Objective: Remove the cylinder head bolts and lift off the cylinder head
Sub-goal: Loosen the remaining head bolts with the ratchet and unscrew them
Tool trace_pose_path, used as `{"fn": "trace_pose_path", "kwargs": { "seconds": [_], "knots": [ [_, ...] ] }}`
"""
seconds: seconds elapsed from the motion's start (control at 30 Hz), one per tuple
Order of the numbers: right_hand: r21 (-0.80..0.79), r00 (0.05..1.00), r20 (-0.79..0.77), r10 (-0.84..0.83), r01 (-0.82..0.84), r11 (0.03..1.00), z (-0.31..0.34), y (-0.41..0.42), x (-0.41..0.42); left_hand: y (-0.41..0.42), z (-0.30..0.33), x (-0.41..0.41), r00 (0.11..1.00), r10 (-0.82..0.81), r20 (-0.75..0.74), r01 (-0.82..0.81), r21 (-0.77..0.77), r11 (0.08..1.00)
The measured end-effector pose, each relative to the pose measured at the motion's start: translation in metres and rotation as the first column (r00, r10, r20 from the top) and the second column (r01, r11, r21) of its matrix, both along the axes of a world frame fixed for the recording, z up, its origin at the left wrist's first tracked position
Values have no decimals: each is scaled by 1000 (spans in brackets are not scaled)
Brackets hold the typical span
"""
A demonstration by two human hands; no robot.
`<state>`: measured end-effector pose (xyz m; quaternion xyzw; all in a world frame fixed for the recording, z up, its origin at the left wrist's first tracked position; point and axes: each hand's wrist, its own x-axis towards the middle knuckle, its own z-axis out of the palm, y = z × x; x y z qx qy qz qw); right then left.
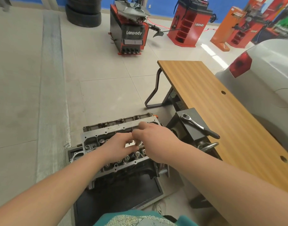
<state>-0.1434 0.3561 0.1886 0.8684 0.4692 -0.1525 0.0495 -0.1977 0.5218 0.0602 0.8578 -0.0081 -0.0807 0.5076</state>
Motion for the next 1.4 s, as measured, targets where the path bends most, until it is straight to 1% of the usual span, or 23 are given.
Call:
{"fn": "trace_pose_path", "kwargs": {
  "seconds": [0.07, 0.13, 0.2, 0.23, 0.3, 0.37, 0.43, 0.47, 0.53, 0.6, 0.63, 0.73, 0.8, 0.83, 0.9, 0.97, 1.0, 1.1, 1.2, 1.27, 1.3, 1.37, 1.4],
  "knots": [
    [51, 996, -65, 65, -62, 997, 3, -2, 0, -1, -1, 1, 1000, -1, -16, 1, 10, 1000],
    [113, 999, -39, -32, 36, 993, 3, 1, -1, -4, 2, 2, 999, 38, -3, -38, -4, 999],
    [66, 980, 43, -192, 189, 980, -1, 6, 2, -6, 6, 5, 995, 91, 43, -90, -29, 996],
    [18, 971, 76, -228, 227, 974, -3, 8, 4, -7, 6, 6, 993, 97, 65, -95, -41, 995],
    [-9, 975, 86, -205, 207, 978, -5, 9, 5, -6, 3, 7, 996, 36, 84, -36, -4, 999],
    [0, 992, 41, -117, 118, 993, -3, 6, 6, -3, 0, 7, 998, -22, 54, 21, 13, 1000],
    [23, 1000, -19, -18, 18, 1000, -3, 3, 6, 3, -2, 5, 999, -23, 22, 24, -4, 1000],
    [68, 999, -42, -14, 16, 998, -3, 3, 4, 4, -2, 4, 1000, -6, 20, 6, -9, 1000],
    [121, 992, -40, -119, 123, 985, -4, 5, 2, 5, 0, 6, 998, 23, 50, -24, 20, 1000],
    [76, 970, 5, -244, 243, 967, -6, 10, 6, 4, 2, 9, 995, 46, 94, -53, 67, 996],
    [39, 968, 30, -250, 249, 968, -8, 10, 7, 4, 2, 11, 994, 52, 98, -59, 71, 996],
    [23, 985, 18, -172, 172, 985, -3, 11, 7, 7, 2, 12, 999, -23, 48, 21, 32, 999],
    [21, 997, -14, -80, 80, 997, -1, 8, 8, 10, 2, 10, 995, -95, -4, 95, 28, 995],
    [33, 998, -40, -45, 46, 998, 0, 7, 9, 10, 1, 10, 994, -106, -9, 106, 53, 993],
    [76, 997, -65, -42, 47, 996, 2, 8, 7, 10, 4, 12, 997, -72, 17, 70, 101, 992],
    [82, 988, -84, -131, 138, 987, -1, 10, 7, 10, 7, 15, 999, -25, 42, 23, 55, 998],
    [44, 983, -71, -170, 174, 984, -3, 13, 7, 11, 9, 15, 999, -20, 42, 19, 12, 1000],
    [-22, 985, 4, -175, 175, 984, -10, 16, 8, 10, 9, 10, 995, -99, -13, 97, -100, 990],
    [-25, 998, -34, -56, 55, 998, -9, 11, 8, 9, 6, 9, 992, -120, -50, 111, -153, 982],
    [29, 992, -101, 73, -71, 997, -7, 6, 8, 10, 3, 11, 992, -119, -49, 113, -121, 986],
    [87, 989, -116, 87, -77, 993, -7, 4, 6, 10, 1, 12, 992, -119, -52, 113, -99, 989],
    [153, 994, -104, -29, 44, 987, -7, 3, 5, 9, -1, 15, 994, -102, -50, 98, -80, 992],
    [125, 993, -42, -114, 119, 985, -8, 6, 6, 9, 0, 17, 995, -85, -43, 81, -83, 993]
  ]
}}
